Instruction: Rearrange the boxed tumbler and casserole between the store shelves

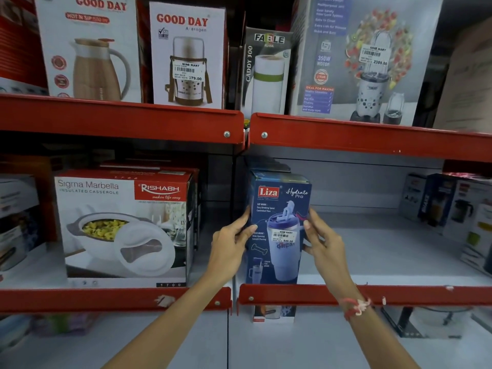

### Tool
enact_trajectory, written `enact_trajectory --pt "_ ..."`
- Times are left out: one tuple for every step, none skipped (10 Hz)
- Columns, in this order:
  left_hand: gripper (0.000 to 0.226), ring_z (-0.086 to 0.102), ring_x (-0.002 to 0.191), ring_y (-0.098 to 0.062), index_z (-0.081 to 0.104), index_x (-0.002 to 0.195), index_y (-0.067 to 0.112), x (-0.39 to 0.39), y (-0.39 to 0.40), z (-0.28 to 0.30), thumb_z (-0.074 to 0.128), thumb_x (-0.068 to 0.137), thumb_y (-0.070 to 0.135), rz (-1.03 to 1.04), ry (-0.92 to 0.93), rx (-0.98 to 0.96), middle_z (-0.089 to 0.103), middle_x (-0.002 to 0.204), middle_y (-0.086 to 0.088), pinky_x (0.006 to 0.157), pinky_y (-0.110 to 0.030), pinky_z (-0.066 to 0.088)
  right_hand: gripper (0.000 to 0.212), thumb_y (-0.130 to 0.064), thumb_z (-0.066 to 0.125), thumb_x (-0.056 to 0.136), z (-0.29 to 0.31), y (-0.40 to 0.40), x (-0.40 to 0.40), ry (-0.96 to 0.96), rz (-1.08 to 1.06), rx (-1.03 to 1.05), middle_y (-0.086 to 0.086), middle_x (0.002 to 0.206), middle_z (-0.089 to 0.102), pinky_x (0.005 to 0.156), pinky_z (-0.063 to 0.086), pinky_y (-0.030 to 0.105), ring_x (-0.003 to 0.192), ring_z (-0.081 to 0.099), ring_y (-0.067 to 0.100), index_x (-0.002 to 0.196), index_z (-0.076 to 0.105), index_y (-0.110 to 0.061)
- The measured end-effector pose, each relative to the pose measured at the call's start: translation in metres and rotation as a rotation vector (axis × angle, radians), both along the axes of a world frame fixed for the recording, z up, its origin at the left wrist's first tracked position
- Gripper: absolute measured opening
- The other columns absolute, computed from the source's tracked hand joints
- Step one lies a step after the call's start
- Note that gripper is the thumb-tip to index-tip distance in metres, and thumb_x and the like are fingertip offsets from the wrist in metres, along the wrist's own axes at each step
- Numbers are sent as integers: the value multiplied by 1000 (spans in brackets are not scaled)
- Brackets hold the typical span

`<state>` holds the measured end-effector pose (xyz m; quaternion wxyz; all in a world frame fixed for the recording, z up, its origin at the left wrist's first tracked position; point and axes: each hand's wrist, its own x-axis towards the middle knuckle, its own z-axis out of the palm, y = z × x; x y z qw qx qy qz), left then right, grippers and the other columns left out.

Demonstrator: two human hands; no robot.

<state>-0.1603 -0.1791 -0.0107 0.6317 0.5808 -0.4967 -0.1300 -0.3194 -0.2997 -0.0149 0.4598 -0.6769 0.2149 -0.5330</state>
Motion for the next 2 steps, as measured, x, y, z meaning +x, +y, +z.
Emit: enact_trajectory --pt "52 63 109 -9 35 136 42 -2 8 2 54 89 37 50 -89 29 67 121 -2 88 -40 58 45 -31 50 97 -1 12 -4 180 -260 -184 4 130 60 90 54 36 123 57 23 141 48 -24" --pt "50 55 105 0 43 140 19 -5 23 7 50 93 36 241 -264 -56 65 127 -7 83 0 44 42 -34 46 99 3 36 -1 59 -525 -472 15 124 65 79 49 6 110 64 22 129 59 -8"
